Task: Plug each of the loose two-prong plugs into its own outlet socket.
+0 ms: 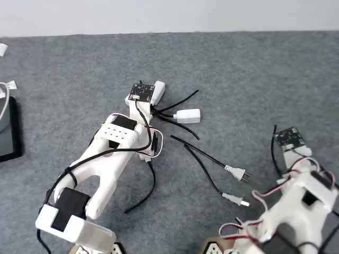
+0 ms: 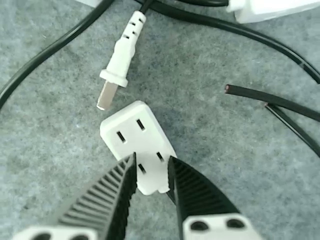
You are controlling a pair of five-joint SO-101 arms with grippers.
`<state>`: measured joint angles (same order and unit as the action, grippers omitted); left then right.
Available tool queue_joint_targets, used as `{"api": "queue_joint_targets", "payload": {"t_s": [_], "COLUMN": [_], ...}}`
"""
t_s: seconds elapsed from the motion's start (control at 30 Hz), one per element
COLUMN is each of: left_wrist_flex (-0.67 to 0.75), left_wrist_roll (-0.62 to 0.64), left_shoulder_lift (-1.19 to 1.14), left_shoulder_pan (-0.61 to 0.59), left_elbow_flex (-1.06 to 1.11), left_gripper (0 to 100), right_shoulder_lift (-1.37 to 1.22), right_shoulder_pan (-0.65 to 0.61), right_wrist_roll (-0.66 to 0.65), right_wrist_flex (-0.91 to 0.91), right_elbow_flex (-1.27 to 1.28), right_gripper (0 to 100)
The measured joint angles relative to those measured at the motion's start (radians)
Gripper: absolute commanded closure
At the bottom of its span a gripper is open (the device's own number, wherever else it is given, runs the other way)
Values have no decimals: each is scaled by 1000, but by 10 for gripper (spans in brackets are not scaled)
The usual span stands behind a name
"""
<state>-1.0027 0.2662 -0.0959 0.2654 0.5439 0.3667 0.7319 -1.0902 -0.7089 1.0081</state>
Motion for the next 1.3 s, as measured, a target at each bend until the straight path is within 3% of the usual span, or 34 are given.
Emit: {"api": "queue_joint_targets", "payload": {"t_s": [0.37,0.53,0.67,0.93,1.13,1.3], "left_wrist_flex": [0,0,0,0,0,0], "left_wrist_roll": [0,0,0,0,0,0], "left_shoulder_lift": [0,0,0,0,0,0], "left_shoulder_pan": [0,0,0,0,0,0], "left_elbow_flex": [0,0,0,0,0,0], "left_gripper": [985,985,985,985,985,985], "right_shoulder_lift": [-278,-308,-308,-301,-210,-72], "right_shoulder_pan": [2,5,5,8,8,11], "right_wrist_roll": [-121,-150,-153,-150,23,285], "right_wrist_flex": [-51,-52,-55,-55,-55,-58], "right_elbow_flex": [-176,-198,-199,-203,-196,-196], "right_gripper": [905,910,995,989,989,989]}}
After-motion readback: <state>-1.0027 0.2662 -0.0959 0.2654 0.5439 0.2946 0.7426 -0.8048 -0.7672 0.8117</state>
